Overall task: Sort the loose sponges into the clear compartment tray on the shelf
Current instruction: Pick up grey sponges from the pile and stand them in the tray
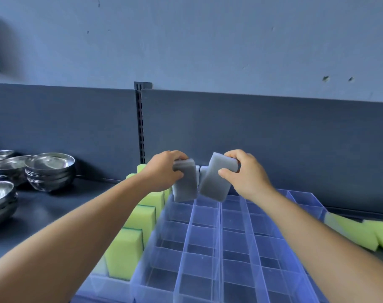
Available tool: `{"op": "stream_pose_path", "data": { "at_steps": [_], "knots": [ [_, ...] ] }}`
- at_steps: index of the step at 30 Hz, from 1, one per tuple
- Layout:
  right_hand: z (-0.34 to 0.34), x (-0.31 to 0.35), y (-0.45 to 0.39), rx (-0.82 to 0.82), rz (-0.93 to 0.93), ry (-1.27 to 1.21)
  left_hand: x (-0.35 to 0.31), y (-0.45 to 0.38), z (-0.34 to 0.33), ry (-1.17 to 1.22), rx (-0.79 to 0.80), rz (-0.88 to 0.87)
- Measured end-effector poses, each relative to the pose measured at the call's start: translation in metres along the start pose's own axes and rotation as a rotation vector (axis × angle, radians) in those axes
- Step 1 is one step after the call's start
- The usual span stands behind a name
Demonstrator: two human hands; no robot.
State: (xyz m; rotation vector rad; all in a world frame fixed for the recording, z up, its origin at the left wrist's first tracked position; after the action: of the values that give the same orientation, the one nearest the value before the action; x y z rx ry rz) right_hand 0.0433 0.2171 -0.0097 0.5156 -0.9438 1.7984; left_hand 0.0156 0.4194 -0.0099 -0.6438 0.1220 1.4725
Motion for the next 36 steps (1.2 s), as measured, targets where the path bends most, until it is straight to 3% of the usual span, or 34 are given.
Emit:
{"op": "stream_pose_path", "data": {
  "at_steps": [11,24,31,36],
  "knots": [
    [-0.034,-0.015,-0.029,0.084,-0.021,0.137,0.018,-0.027,-0.016,-0.088,0.049,-0.053],
    [-0.067,-0.016,-0.024,0.221,0.045,0.542,0.01,-0.019,-0.051,-0.506,0.197,-0.137],
    [-0.065,-0.015,-0.015,0.255,0.024,0.552,0.004,-0.021,-0.051,-0.596,0.251,-0.121],
    [-0.045,-0.013,0.001,0.254,0.043,0.546,-0.007,-0.017,-0.048,-0.579,0.195,-0.141]
  ]
}}
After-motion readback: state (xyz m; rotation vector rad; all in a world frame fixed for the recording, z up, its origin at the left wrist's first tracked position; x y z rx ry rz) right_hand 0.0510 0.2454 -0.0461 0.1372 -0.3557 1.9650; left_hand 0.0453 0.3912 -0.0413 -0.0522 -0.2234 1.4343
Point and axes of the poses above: each hand's wrist, its own y-axis away from the middle knuckle, its own z-axis out of the back of the hand, x = y × z, the point moved 6 cm from there along -y, towards the middle knuckle, and after that the axes turned 2 degrees about -z, right-handed, at the moved point
